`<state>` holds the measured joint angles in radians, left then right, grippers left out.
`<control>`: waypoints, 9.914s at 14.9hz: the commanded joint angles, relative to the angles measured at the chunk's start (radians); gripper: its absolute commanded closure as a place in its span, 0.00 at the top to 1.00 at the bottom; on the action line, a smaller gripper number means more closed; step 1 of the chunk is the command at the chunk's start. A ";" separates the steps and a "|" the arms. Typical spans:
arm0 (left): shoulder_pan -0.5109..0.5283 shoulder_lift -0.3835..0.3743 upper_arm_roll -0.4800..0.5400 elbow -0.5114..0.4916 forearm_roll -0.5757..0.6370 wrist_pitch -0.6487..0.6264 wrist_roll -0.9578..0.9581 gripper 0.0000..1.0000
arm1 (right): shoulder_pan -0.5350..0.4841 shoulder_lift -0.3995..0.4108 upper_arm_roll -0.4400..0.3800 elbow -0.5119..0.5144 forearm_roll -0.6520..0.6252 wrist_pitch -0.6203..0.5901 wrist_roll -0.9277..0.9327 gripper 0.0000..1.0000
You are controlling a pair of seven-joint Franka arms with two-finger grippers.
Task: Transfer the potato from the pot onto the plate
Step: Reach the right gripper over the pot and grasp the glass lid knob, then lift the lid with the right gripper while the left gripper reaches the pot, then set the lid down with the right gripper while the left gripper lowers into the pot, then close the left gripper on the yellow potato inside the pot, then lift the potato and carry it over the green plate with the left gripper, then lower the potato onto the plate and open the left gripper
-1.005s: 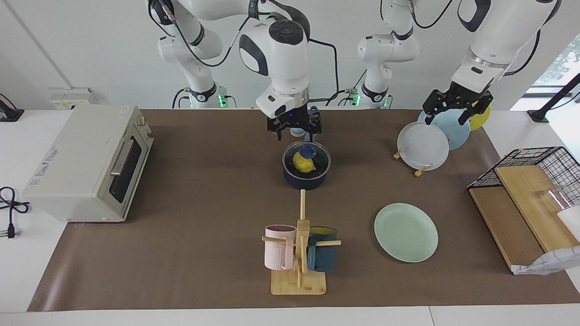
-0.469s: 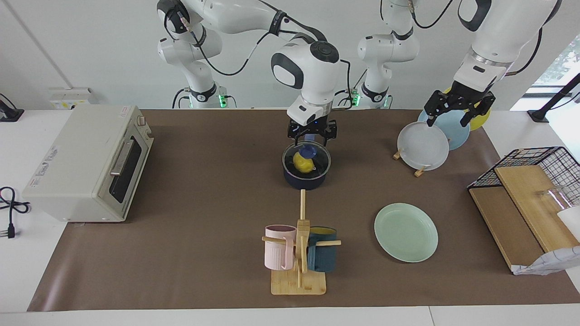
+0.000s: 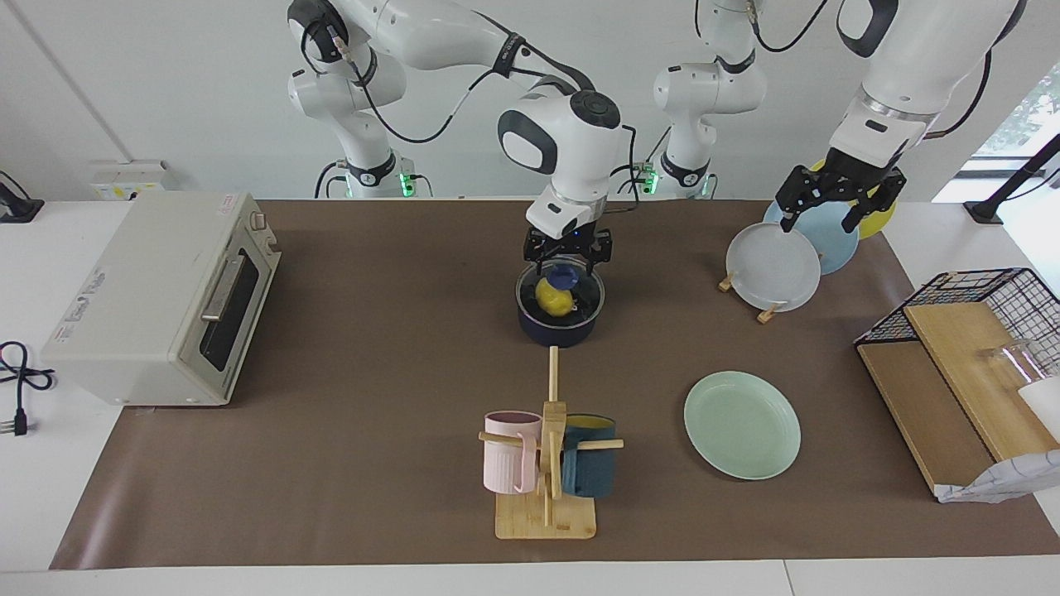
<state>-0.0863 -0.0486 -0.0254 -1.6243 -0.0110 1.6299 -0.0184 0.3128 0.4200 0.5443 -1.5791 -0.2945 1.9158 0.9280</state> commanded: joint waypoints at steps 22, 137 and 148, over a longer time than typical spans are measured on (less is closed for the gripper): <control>-0.003 -0.034 -0.002 -0.055 0.005 0.016 0.008 1.00 | -0.031 -0.012 0.011 -0.071 -0.020 0.072 -0.026 0.68; -0.050 0.641 -0.001 0.156 0.020 0.561 -0.118 0.41 | -0.271 -0.380 -0.646 0.060 0.258 -0.512 -0.968 1.00; -0.035 0.494 -0.001 0.169 0.013 0.382 -0.118 1.00 | -0.271 -0.391 -0.665 0.064 0.271 -0.500 -0.918 1.00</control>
<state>-0.1392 0.5367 -0.0195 -1.4470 -0.0113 2.1055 -0.1463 0.0573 0.0356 -0.1259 -1.5139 -0.0297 1.3862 -0.0363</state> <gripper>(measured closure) 0.000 0.000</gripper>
